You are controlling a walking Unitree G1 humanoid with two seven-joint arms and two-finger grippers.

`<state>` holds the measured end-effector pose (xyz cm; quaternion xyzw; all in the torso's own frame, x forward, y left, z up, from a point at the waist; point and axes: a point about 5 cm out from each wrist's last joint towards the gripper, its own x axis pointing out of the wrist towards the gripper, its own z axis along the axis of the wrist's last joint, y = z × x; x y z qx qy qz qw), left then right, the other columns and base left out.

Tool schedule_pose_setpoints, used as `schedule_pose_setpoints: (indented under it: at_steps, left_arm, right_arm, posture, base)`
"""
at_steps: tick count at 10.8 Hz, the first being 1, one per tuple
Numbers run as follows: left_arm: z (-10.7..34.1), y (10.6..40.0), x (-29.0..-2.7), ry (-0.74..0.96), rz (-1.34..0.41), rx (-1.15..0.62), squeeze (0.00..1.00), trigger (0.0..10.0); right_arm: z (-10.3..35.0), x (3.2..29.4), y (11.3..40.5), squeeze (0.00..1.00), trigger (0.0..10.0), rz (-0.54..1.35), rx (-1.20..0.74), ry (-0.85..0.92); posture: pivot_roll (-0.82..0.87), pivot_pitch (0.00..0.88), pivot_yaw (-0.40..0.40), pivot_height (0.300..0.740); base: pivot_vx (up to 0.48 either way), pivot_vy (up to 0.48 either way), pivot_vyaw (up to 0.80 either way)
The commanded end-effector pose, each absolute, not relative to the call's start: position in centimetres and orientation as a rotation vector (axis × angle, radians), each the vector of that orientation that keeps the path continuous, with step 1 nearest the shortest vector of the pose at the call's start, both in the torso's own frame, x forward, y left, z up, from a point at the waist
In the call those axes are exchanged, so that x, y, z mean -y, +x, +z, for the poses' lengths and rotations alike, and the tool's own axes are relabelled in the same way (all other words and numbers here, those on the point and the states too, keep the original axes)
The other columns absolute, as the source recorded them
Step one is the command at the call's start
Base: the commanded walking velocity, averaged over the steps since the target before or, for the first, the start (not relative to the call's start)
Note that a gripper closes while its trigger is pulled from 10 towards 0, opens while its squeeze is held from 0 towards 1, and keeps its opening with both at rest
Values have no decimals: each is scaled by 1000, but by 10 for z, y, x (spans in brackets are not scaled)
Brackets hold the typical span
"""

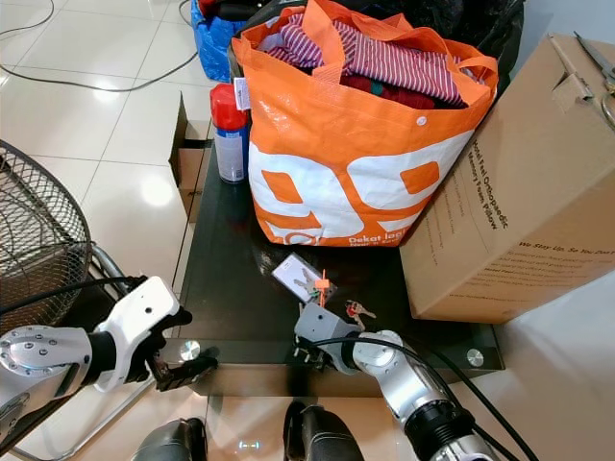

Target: Hang keys on a hook

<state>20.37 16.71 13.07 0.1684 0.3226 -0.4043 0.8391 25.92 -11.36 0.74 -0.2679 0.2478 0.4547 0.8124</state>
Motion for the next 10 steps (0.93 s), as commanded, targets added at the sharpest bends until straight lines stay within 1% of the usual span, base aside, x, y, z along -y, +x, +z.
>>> schedule_pose_setpoints:
  at_steps: [1,8,10]
  left_arm:
    - [133,202,-164,363,-881,-674,0,10000]
    - [134,203,-163,366,-892,-674,0,10000]
    - [134,204,-162,364,-895,-672,0,10000]
  right_arm:
    - [6,117,259,0,0,964,-536,-575]
    - [7,117,260,0,0,957,-522,-556]
    - [13,117,264,0,0,954,-498,-535]
  posture:
    - [12,202,-133,740]
    - [12,201,-128,740]
    - [10,200,-128,740]
  base:
    - [0,0,0]
    - [0,0,0]
    - [0,0,0]
